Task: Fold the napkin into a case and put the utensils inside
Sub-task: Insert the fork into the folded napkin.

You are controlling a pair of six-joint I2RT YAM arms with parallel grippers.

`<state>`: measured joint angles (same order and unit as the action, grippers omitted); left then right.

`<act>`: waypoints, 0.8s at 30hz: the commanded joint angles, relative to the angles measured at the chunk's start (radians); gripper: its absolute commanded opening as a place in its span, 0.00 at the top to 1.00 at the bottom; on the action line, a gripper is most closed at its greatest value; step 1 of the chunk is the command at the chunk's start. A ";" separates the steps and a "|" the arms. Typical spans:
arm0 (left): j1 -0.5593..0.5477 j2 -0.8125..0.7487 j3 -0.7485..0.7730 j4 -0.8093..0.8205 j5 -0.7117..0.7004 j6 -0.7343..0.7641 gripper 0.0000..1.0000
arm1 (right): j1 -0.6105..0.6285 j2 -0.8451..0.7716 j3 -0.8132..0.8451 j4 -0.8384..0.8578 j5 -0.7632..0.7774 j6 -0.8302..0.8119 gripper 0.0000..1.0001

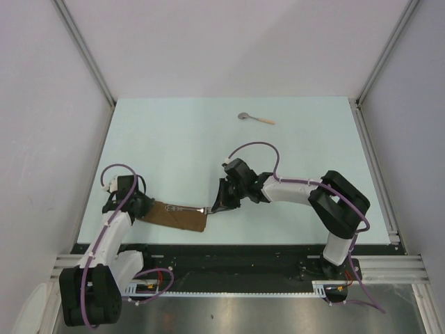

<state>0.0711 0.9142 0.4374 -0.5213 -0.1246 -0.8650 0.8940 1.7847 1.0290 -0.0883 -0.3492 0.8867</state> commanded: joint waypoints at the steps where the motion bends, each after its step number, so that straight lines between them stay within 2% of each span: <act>1: 0.009 -0.012 0.004 0.012 -0.018 -0.014 1.00 | 0.013 -0.036 -0.001 -0.034 0.035 -0.006 1.00; 11: 0.010 -0.017 -0.006 0.032 0.006 -0.005 1.00 | 0.048 0.042 0.101 -0.070 -0.005 -0.025 1.00; 19: 0.009 -0.018 -0.012 0.037 0.034 -0.003 1.00 | 0.051 0.102 0.131 -0.019 -0.037 0.011 1.00; 24: 0.010 -0.023 0.000 0.015 0.025 0.008 1.00 | 0.031 0.032 0.092 -0.079 0.024 -0.034 1.00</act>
<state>0.0715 0.9127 0.4370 -0.5045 -0.1001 -0.8639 0.9337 1.8717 1.1221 -0.1219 -0.3721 0.8867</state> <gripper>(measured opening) 0.003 0.029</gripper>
